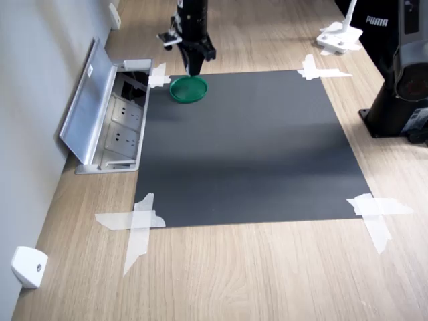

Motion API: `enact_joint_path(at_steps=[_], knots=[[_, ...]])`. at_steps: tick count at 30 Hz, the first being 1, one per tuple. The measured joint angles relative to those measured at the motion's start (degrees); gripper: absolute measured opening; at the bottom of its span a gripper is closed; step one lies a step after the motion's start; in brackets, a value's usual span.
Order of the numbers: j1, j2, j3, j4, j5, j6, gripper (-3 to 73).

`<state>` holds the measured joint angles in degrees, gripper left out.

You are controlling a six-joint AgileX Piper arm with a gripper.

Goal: Grasp a white terminal and put it on the green lid.

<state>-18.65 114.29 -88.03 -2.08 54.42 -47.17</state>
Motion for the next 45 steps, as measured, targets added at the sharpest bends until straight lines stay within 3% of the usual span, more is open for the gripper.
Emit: enact_joint_path(at_steps=[6,10,19,22,25,27,30,38,40,45], knots=[[0.37,1.19,0.0,-0.8,-0.03,0.0,9.2],[0.37,1.37,0.0,-1.47,-0.03,-0.48,15.3],[0.37,0.97,0.12,-1.0,-1.12,-0.78,60.0],[0.37,-1.71,0.2,1.21,-0.23,-0.47,66.5],[0.37,-7.43,0.2,4.27,0.53,0.09,67.0],[0.37,-12.05,0.2,5.87,0.53,0.25,64.2],[0.37,-18.52,0.2,7.87,0.58,1.22,53.9],[0.37,-36.98,4.31,12.05,-2.21,12.61,6.5],[0.37,-41.86,7.28,12.12,-4.96,16.76,1.8],[0.37,-51.49,16.66,9.34,-15.3,30.52,-0.5]])
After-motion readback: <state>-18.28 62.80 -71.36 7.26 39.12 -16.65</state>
